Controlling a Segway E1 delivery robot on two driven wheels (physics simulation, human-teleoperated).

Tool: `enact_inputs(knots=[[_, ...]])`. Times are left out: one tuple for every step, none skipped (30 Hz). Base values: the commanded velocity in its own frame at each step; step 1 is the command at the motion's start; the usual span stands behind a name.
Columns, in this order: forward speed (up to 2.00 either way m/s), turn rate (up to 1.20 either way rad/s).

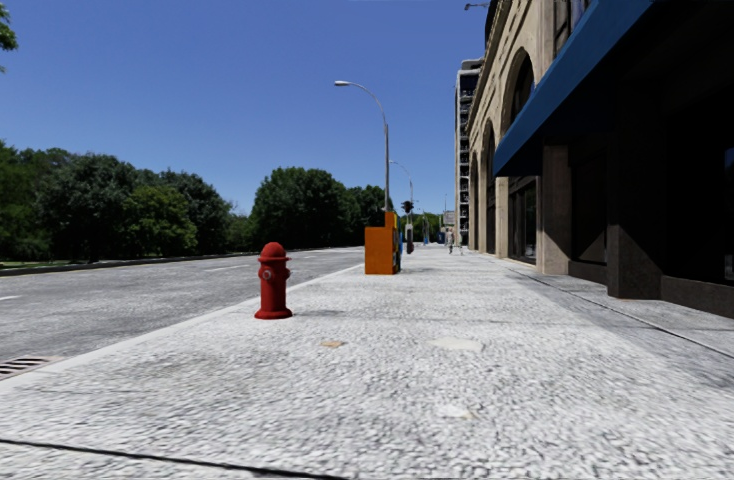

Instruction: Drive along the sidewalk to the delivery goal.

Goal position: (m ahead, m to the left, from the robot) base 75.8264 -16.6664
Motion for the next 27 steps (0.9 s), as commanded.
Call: enact_inputs(knots=[[2.00, 0.00], [2.00, 0.00], [2.00, 0.00], [2.00, 0.00], [2.00, 0.00], [2.00, 0.00], [2.00, 0.00], [2.00, 0.00], [2.00, 0.00], [2.00, -0.08], [2.00, -0.24], [2.00, -0.35], [2.00, -0.35], [2.00, -0.39], [2.00, -0.41], [2.00, -0.41], [2.00, -0.41], [2.00, -0.41], [2.00, -0.41], [2.00, -0.41], [2.00, -0.41], [2.00, -0.41], [2.00, -0.41], [2.00, -0.41], [2.00, -0.41], [2.00, -0.41], [2.00, -0.41]])
